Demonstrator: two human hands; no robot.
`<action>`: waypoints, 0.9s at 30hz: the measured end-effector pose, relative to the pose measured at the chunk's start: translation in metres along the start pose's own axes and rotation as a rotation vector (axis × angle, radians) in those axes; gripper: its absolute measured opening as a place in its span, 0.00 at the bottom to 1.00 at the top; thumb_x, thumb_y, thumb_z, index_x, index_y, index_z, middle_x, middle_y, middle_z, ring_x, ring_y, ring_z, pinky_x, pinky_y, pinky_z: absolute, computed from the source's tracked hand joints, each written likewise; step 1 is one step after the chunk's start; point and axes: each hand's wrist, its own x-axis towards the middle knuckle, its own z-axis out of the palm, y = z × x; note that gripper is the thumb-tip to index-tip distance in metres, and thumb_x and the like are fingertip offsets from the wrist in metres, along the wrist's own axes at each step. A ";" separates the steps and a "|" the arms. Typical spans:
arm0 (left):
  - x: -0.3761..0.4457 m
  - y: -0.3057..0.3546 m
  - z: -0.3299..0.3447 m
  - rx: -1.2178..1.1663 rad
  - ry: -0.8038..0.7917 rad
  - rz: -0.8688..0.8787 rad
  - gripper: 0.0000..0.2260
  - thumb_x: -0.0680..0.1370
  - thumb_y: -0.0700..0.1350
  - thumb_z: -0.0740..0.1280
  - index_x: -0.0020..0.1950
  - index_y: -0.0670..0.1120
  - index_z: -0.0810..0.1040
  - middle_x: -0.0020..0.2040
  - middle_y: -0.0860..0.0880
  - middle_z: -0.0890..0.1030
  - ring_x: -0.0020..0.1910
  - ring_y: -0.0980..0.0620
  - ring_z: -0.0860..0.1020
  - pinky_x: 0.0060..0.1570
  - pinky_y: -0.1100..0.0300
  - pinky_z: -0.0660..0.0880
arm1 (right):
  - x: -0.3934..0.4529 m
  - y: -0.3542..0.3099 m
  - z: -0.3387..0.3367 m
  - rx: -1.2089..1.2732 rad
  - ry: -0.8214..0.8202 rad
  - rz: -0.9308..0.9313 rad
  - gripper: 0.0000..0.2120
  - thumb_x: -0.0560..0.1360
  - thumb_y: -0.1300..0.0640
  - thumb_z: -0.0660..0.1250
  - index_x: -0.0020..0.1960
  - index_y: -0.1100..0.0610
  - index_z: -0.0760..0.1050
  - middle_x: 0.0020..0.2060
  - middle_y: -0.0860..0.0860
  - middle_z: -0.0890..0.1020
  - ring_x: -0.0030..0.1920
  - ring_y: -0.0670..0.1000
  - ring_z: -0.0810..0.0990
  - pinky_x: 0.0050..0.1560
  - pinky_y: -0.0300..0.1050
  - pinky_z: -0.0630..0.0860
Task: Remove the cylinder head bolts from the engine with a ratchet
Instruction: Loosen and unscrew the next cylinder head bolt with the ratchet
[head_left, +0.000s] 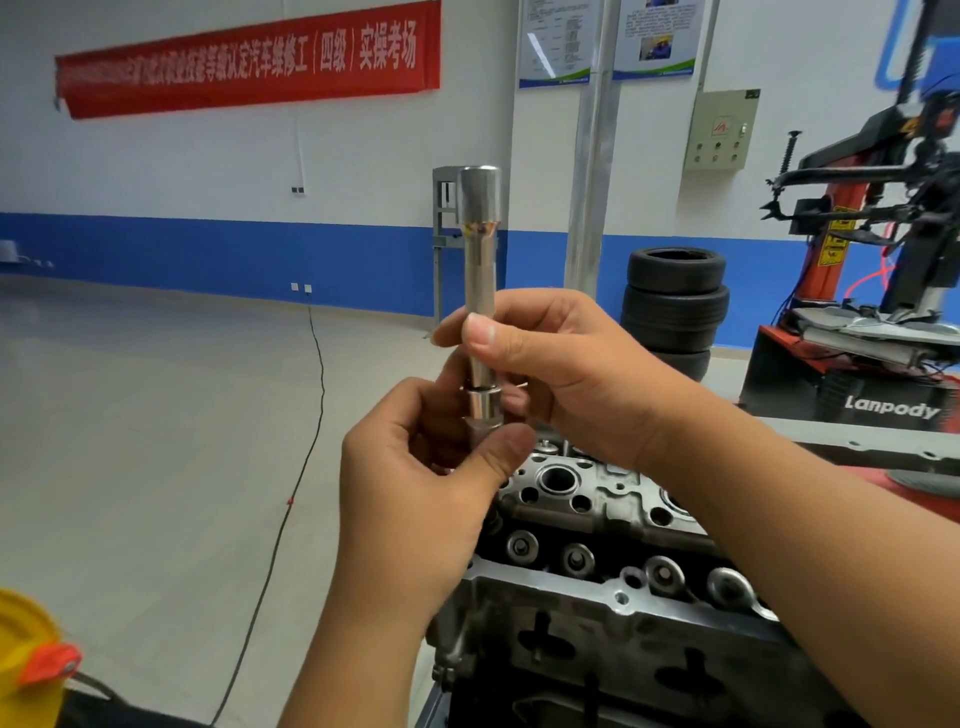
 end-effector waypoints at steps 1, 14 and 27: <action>0.000 0.001 0.001 0.032 0.016 0.013 0.11 0.66 0.57 0.77 0.44 0.57 0.81 0.37 0.54 0.84 0.36 0.55 0.83 0.37 0.64 0.80 | -0.001 0.000 0.001 -0.040 0.023 0.016 0.15 0.77 0.51 0.72 0.54 0.63 0.83 0.46 0.59 0.85 0.39 0.67 0.77 0.49 0.59 0.80; -0.001 0.009 -0.005 -0.088 -0.264 -0.035 0.08 0.82 0.55 0.64 0.57 0.63 0.82 0.50 0.57 0.87 0.51 0.56 0.85 0.46 0.67 0.79 | -0.017 0.008 0.063 0.072 0.536 -0.211 0.17 0.75 0.43 0.68 0.49 0.58 0.82 0.37 0.54 0.86 0.39 0.49 0.86 0.41 0.41 0.81; -0.004 -0.007 -0.005 0.012 -0.010 -0.036 0.07 0.71 0.48 0.78 0.45 0.56 0.85 0.39 0.58 0.86 0.41 0.57 0.85 0.39 0.68 0.79 | -0.016 0.016 0.067 0.163 0.517 -0.171 0.16 0.75 0.47 0.70 0.52 0.59 0.75 0.41 0.56 0.87 0.44 0.55 0.87 0.45 0.46 0.84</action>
